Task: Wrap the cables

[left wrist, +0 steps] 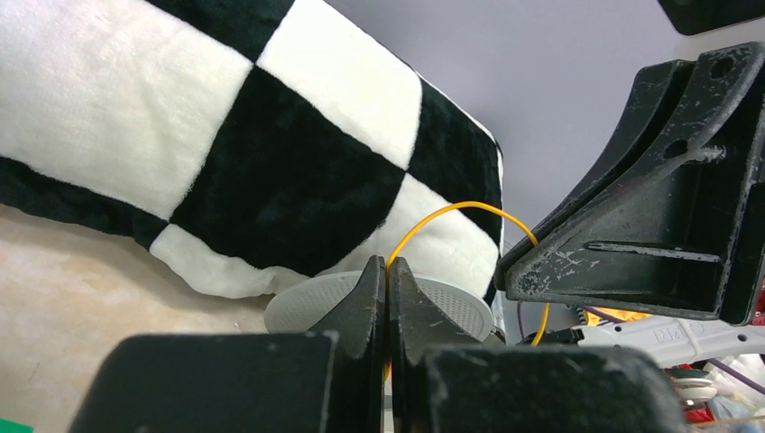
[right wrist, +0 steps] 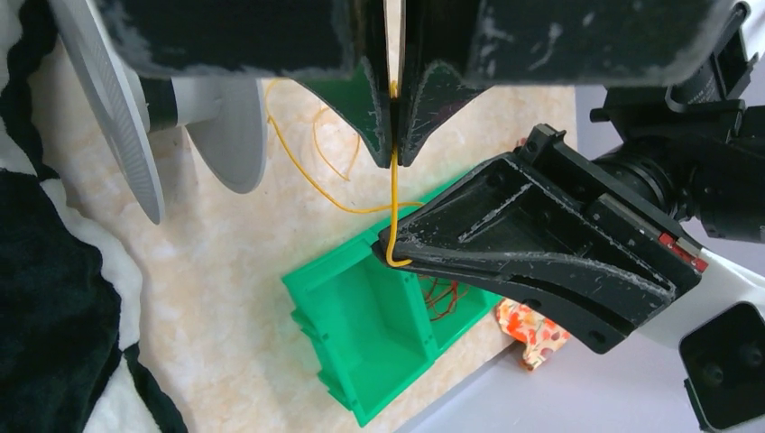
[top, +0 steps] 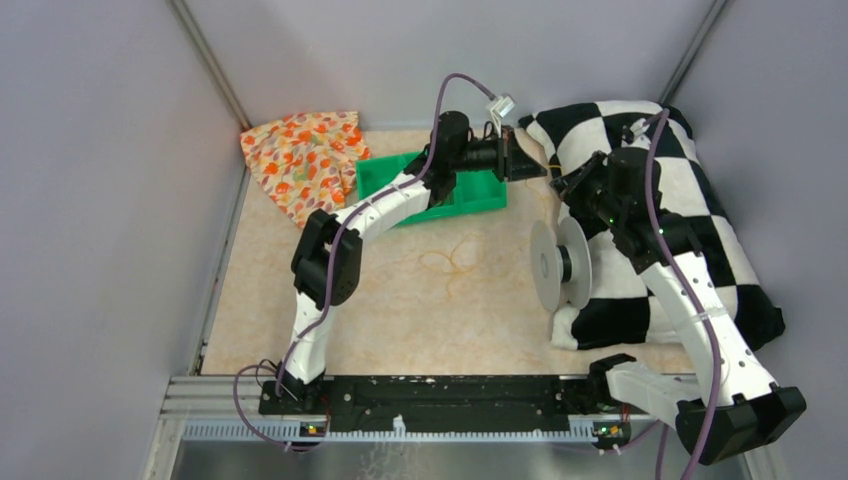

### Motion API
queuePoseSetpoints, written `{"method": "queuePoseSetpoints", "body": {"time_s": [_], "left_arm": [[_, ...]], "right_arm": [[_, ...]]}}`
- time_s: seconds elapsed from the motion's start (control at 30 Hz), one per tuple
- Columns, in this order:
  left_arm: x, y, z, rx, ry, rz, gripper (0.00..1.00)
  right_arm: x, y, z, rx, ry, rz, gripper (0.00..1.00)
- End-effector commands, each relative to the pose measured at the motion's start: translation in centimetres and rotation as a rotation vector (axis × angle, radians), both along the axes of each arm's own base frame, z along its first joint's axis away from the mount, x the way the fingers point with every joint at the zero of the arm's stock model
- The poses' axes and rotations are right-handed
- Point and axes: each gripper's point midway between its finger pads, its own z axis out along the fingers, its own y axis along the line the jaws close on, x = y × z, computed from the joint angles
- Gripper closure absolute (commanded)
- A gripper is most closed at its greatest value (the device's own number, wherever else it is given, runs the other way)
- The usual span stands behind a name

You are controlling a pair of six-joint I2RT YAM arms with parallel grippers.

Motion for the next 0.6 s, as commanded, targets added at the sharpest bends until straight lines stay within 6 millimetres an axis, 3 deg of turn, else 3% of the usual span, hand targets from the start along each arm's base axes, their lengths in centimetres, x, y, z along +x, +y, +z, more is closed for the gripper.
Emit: {"method": "queuePoseSetpoints", "body": {"time_s": [0.0,0.13,0.2,0.33,0.57], "left_arm": [[-1.5,0.6,4.1,-0.079,-0.088,-0.037,1.0],[-0.9,0.2,3.7,-0.076,-0.097,-0.032,1.0],[0.5,-0.3,3.0,-0.059,-0.091,0.011,1.0],[4.0,-2.6,0.1,-0.025,-0.032,0.058,1.0],[7.1,-3.8,-0.2,-0.061,-0.059,0.132,1.0]], "right_arm": [[0.3,-0.8,1.4,-0.021,-0.053,-0.026,1.0],[0.1,-1.2,1.7,-0.072,-0.059,-0.02,1.0],[0.3,-1.6,1.5,-0.107,-0.055,-0.024,1.0],[2.1,-1.6,1.4,-0.159,-0.062,-0.02,1.0],[4.9,-0.8,3.6,-0.159,-0.105,0.0,1.0]]}}
